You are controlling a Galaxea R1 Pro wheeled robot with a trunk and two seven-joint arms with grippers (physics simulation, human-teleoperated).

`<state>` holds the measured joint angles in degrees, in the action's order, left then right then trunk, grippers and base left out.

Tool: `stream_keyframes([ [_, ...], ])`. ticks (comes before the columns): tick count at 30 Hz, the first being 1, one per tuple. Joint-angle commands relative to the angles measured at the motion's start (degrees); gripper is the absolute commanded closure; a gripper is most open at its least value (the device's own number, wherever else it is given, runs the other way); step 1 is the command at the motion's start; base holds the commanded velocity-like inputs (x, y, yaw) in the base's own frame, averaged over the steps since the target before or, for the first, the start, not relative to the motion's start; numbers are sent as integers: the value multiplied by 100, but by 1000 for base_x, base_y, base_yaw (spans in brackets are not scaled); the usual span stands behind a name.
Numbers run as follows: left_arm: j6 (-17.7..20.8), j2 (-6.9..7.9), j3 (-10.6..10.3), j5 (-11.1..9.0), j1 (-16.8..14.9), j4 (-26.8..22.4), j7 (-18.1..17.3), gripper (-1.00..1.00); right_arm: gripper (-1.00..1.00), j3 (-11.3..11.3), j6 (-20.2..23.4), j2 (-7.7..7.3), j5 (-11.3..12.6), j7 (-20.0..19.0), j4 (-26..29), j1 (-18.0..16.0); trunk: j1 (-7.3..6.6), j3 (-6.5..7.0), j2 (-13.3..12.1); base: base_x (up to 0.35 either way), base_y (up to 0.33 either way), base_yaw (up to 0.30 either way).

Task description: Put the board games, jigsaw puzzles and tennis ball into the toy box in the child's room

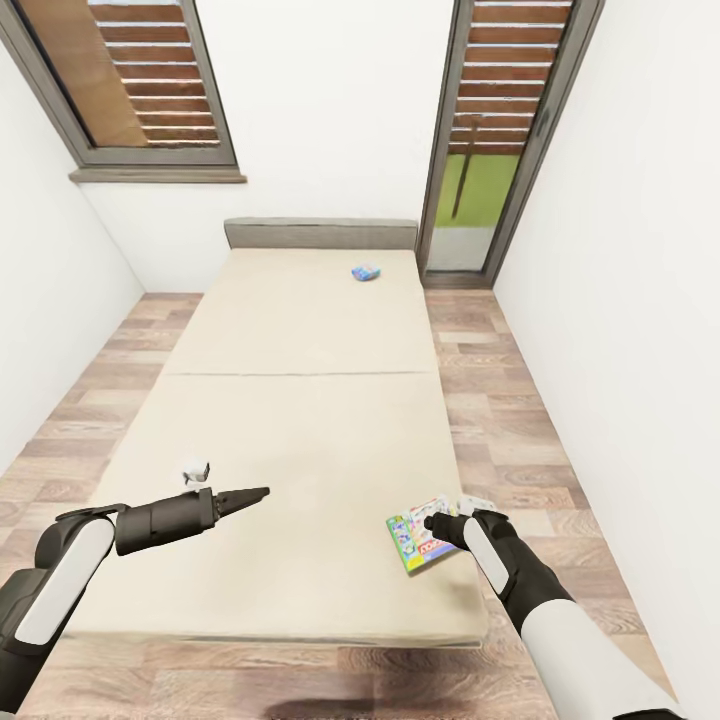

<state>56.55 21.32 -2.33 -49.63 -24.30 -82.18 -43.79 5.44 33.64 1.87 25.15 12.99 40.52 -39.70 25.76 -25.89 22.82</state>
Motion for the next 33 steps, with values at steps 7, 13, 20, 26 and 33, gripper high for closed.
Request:
stream_keyframes([
  [7,19,4,-4,-19,-5,0,113,-100,-100,7,11,-3,56,55,-103,-3,3,-75,10,0,0,0],
  [13,15,4,-4,-26,-5,0,145,-100,-100,2,9,-3,52,55,-200,-3,3,-132,10,0,0,0],
  [20,14,4,-4,-19,-5,0,151,-100,-100,1,-124,-3,52,55,-224,-3,3,-198,10,55,0,0],
  [26,14,4,-4,-18,-5,0,151,-100,-100,1,-169,-3,53,49,-228,-3,3,-255,10,209,0,0],
  [33,14,4,-4,-25,-5,0,152,-100,-100,1,-173,-3,52,46,-229,-3,3,-321,10,52,0,0],
])
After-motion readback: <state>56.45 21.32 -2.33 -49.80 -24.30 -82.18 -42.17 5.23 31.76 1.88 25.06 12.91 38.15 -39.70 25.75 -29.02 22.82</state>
